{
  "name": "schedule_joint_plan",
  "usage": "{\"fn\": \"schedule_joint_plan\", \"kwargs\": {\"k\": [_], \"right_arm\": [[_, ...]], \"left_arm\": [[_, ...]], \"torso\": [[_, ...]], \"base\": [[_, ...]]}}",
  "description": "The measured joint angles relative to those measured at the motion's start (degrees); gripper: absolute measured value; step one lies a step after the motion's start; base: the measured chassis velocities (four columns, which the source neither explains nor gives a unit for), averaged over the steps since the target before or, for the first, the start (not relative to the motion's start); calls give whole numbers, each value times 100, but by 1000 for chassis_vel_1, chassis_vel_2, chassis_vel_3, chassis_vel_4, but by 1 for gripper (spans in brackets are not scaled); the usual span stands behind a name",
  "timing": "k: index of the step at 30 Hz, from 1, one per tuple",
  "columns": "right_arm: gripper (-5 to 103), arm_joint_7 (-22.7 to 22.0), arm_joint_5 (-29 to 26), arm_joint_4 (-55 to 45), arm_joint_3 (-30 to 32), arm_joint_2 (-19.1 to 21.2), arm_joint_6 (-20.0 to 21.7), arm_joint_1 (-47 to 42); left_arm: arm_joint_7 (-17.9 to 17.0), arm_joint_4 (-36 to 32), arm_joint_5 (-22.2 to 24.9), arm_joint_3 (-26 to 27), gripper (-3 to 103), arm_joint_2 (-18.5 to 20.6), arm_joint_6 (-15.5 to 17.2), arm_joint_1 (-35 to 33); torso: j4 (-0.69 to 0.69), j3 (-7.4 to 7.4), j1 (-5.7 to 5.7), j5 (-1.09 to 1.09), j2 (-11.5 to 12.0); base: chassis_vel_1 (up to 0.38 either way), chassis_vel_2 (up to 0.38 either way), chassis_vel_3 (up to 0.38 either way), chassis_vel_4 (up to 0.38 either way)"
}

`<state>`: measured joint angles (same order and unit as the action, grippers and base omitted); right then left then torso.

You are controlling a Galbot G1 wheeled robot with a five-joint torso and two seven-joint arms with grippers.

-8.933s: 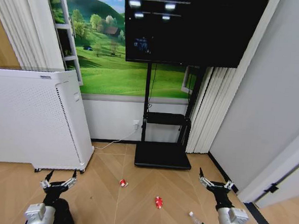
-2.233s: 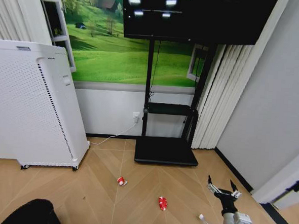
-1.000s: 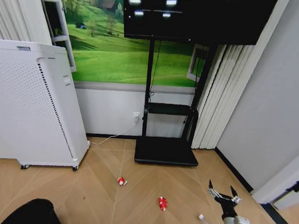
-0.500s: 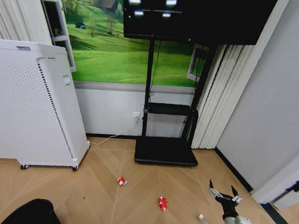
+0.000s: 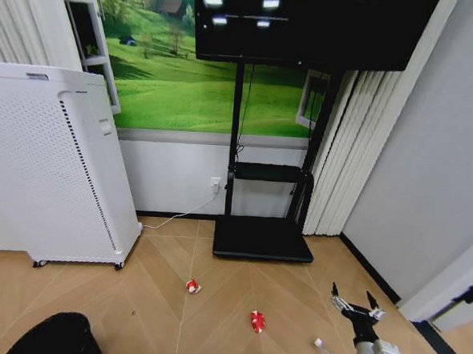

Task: Pick up the trash bin and place the garbage on the floor into it.

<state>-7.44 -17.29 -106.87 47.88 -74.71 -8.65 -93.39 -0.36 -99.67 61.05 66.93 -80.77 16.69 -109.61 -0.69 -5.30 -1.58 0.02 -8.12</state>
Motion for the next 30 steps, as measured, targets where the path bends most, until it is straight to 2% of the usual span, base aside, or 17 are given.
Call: {"fn": "schedule_joint_plan", "kwargs": {"k": [1, 2, 4, 5, 8, 9, 12, 15, 16, 17, 21, 25, 30], "right_arm": [[100, -1, -35, 8, 10, 10, -1, -10], [100, -1, -35, 8, 10, 10, -1, -10], [100, -2, -85, 23, 16, 36, -3, -12], [100, -2, -85, 23, 16, 36, -3, -12], [100, -4, -99, 26, 11, 48, -4, 11], [100, -4, -99, 26, 11, 48, -4, 11], [100, -14, -90, 30, -17, 40, -4, 38], [100, -15, -86, 38, -26, 34, -4, 44], [100, -16, -81, 45, -34, 28, -4, 48], [100, -16, -63, 57, -53, 10, -7, 52], [100, -16, -32, 62, -82, -19, -17, 46], [100, -1, 192, 51, -194, -71, -19, 16], [100, 79, 509, -14, -425, -102, -18, 6]], "left_arm": [[1, 1, 39, -9, 62, -15, -17, -10], [1, 1, 39, -9, 62, -15, -17, -10], [8, 0, 92, -14, 51, -48, -40, -24], [8, 0, 92, -14, 51, -48, -40, -24], [26, -3, 128, -4, 35, -68, -69, -45], [26, -3, 128, -4, 35, -68, -69, -45], [79, 7, 85, 59, 19, -67, -142, -63], [118, 17, 19, 96, 14, -61, -188, -73], [128, 19, 2, 140, 8, -51, -218, -78], [215, 65, -279, 235, 7, -42, -390, -26], [405, 42, -713, 329, 7, -42, -637, 39], [525, -80, -997, 375, 7, -73, -824, 122], [574, -236, -1110, 370, 7, -118, -919, 182]], "torso": [[0, 0, 0, 1, 0], [0, 0, 0, 1, 0], [1, 0, 0, 0, -1], [1, 0, 0, 0, -1], [1, 0, 0, -3, 0], [1, 0, 0, -3, 0], [0, 0, 0, -6, 0], [0, 0, 0, -4, 0], [1, 0, 0, -4, 0], [1, 0, 0, -3, 0], [1, 0, 0, -3, 0], [0, 0, 0, -2, 0], [0, 0, 0, -2, 0]], "base": [[0, 0, 0, 0], [0, 0, 0, 0], [0, 0, 0, 0], [0, 0, 0, 0], [0, 0, 0, 0], [0, 0, 0, 0], [0, 0, 0, 0], [0, 0, 0, 0], [0, 0, 0, 0], [0, 0, 0, 0], [0, 0, 0, 0], [0, 0, 0, 0], [0, 0, 0, 0]]}}
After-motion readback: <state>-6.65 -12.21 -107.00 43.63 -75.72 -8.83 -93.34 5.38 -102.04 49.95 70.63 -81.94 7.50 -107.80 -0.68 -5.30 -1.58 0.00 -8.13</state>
